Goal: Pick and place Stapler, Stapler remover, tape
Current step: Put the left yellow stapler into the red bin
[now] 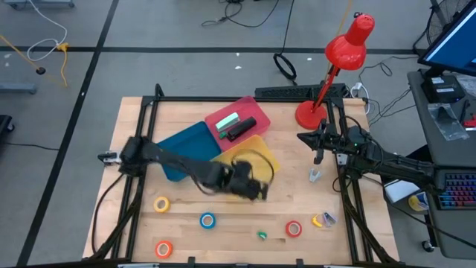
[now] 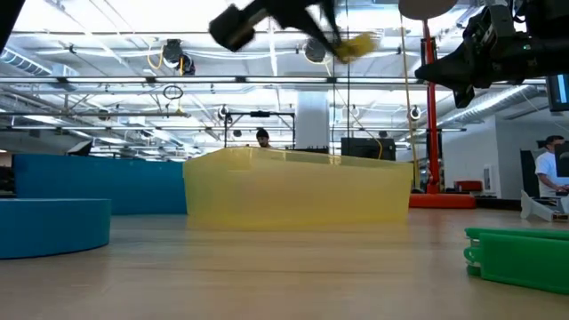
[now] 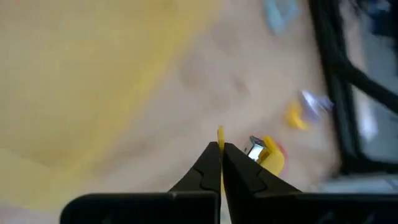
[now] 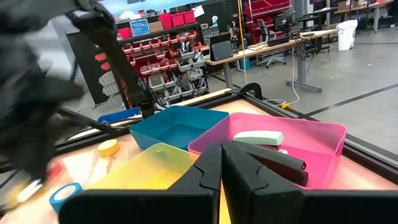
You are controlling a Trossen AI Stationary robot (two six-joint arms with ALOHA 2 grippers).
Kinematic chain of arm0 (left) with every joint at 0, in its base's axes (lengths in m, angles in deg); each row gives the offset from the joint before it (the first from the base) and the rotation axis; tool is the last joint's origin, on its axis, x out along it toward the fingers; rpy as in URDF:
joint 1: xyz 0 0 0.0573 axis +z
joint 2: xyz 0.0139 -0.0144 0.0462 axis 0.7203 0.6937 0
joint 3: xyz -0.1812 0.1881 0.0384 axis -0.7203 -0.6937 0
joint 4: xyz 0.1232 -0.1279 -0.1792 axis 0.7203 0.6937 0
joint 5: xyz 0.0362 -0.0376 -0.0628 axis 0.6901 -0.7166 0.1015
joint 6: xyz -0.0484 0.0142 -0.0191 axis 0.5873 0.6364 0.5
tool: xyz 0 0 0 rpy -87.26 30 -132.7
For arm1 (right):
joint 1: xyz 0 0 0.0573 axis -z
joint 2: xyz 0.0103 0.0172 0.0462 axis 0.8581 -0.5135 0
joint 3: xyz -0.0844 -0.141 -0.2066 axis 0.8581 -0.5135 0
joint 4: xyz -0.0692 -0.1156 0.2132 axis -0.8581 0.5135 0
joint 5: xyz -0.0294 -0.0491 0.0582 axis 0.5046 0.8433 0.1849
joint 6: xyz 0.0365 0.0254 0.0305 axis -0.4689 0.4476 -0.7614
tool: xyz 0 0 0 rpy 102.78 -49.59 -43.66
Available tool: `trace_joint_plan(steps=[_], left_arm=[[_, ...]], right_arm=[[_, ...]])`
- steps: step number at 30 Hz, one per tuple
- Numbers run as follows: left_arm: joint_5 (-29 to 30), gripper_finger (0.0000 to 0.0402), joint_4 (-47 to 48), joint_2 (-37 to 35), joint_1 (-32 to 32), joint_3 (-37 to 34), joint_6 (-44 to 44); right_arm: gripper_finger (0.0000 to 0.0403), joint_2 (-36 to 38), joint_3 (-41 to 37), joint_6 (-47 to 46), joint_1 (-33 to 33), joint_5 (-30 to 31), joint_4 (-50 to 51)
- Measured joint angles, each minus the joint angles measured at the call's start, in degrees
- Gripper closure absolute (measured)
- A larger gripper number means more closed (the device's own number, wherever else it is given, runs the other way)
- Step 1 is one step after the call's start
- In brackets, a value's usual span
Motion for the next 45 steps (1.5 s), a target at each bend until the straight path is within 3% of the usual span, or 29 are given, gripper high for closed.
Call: trace_joint_plan(steps=[8,13,19,25,32,45], left_arm=[[9.7,0.0399,21.1,-9.0,13.6,0.1,-11.0],[9.2,0.0399,25.4,-9.8,25.3,0.1,-22.6],[3.4,0.0399,19.1,-5.9,36.9,0.1,-37.6],[-4.5,0.0399,6.7,0.0,43.7,0.0,-47.1],[-9.2,0.0399,-5.6,6.7,46.0,0.0,-51.4],[-8.7,0.0399,-8.3,12.3,46.0,0.0,-57.8]], right_arm=[[0.0403,0.0,0.0,0.0,0.0,0.0,-0.1],[0.0403,0.0,0.0,0.2,0.0,0.2,0.0],[0.0403,0.0,0.0,1.1,0.0,1.8,0.0],[0.0403,0.0,0.0,0.9,0.0,3.4,0.0],[0.0403,0.0,0.0,0.6,0.0,3.6,0.0],[0.0403,0.0,0.0,-1.3,0.0,7.8,0.1]])
